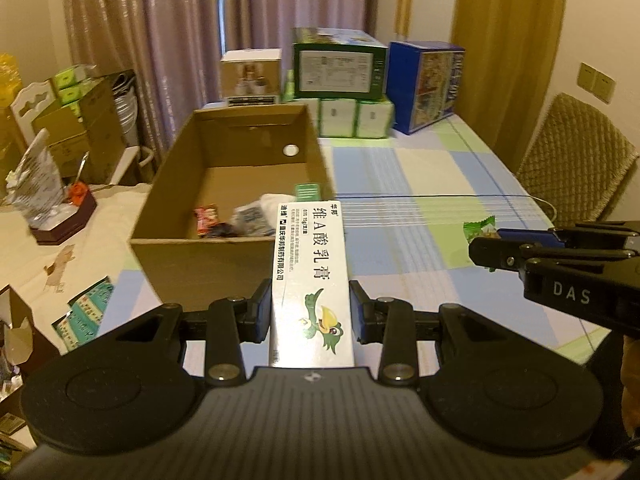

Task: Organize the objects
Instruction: 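Lift and carry the medicine box and green candy toward the cardboard box with both tools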

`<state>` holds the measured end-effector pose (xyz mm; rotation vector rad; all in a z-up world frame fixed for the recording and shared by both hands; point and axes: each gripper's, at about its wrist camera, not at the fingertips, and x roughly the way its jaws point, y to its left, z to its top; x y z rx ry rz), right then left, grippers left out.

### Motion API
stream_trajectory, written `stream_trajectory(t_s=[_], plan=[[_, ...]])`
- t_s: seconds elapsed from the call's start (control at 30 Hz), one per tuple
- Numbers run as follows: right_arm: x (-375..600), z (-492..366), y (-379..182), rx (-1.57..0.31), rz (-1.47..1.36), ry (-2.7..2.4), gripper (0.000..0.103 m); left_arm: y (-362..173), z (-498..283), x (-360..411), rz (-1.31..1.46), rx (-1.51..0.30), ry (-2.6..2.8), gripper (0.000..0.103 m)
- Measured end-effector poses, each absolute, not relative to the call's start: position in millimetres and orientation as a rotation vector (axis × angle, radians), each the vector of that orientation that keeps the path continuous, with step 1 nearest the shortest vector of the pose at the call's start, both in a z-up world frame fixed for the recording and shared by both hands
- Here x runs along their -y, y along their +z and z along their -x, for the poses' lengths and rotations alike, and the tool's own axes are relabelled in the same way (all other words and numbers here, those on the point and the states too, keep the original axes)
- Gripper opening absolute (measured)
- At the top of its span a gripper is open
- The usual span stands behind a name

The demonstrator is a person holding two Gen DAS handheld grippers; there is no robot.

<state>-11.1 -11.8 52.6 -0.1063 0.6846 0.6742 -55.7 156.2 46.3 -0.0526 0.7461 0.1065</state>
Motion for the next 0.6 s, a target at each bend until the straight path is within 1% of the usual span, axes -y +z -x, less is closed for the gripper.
stream_trajectory(t_s=[0.6], plan=[[-72, 2, 39, -0.699, 0.149, 0.795, 0.019, 47, 53, -228, 0.081, -0.754, 0.212, 0.033]])
